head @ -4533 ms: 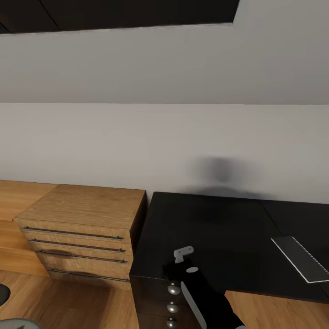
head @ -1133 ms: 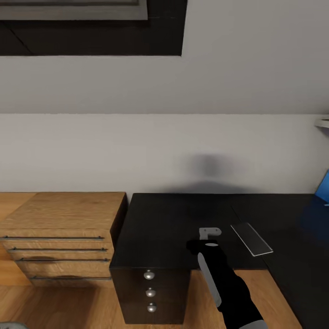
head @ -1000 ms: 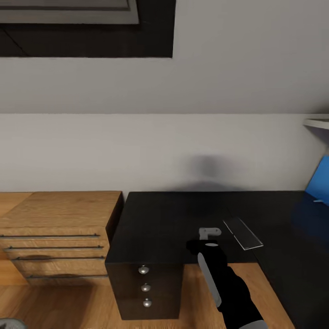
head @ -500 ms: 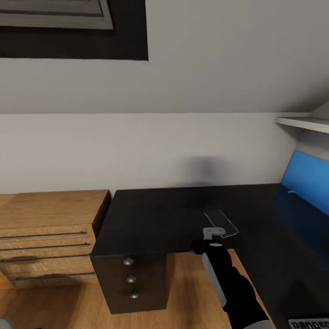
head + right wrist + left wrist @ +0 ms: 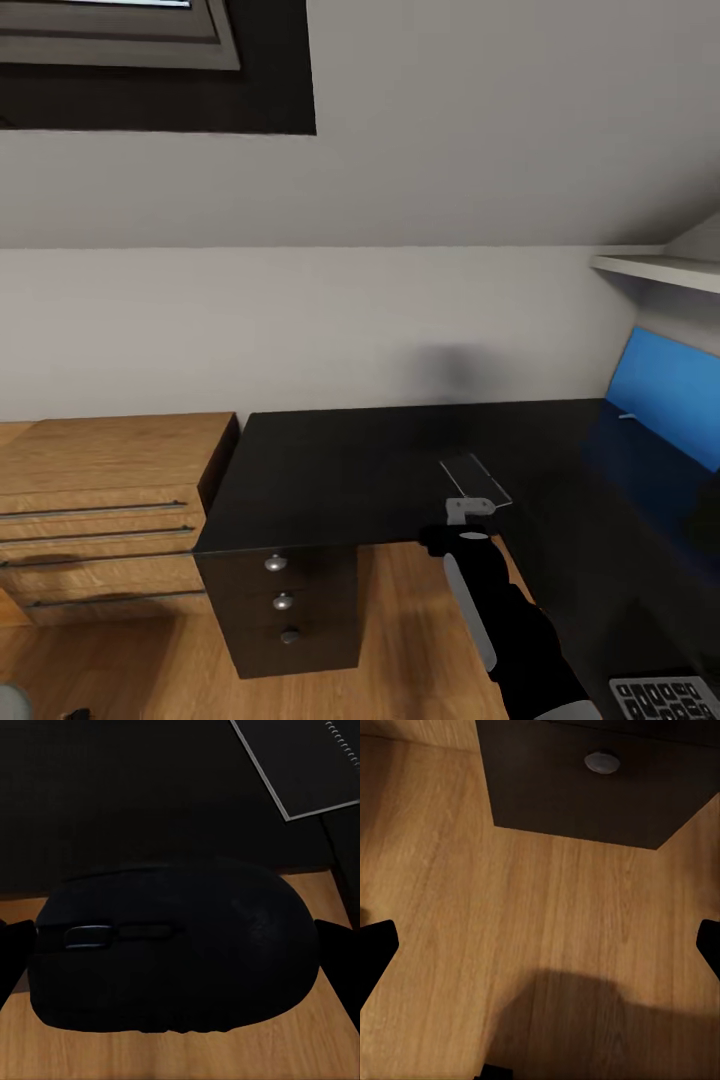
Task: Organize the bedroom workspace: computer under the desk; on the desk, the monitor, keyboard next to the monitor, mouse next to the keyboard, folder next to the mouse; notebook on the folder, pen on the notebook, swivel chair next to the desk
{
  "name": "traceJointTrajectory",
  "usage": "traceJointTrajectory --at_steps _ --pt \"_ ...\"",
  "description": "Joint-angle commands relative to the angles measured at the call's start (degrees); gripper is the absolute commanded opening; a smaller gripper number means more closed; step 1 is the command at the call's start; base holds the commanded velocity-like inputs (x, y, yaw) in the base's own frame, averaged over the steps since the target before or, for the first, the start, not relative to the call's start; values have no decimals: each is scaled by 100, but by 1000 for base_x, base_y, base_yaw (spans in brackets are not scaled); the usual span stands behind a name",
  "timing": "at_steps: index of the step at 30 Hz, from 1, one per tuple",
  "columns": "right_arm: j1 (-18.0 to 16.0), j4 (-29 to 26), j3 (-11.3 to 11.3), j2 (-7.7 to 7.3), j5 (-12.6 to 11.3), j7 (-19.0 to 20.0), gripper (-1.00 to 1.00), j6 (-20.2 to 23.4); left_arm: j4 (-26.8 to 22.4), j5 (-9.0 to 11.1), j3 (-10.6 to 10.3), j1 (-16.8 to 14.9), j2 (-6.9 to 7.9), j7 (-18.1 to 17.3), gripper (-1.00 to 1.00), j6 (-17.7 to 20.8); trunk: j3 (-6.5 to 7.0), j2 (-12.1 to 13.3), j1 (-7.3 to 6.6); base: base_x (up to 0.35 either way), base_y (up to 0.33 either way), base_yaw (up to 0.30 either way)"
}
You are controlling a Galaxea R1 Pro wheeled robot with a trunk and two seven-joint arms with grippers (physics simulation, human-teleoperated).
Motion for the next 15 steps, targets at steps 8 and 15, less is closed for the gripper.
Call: traceJointTrajectory --at_steps 8,15 --pt "-6 -5 -4 0 -57 -56 -100 16 -1 48 -48 -3 -1 2 100 -14 13 -5 0 -2 -1 -172" --pt "-5 -15 -359 -1 -58 -42 -100 16 0 48 -48 -3 -1 2 100 -14 32 -5 0 0 0 -241"
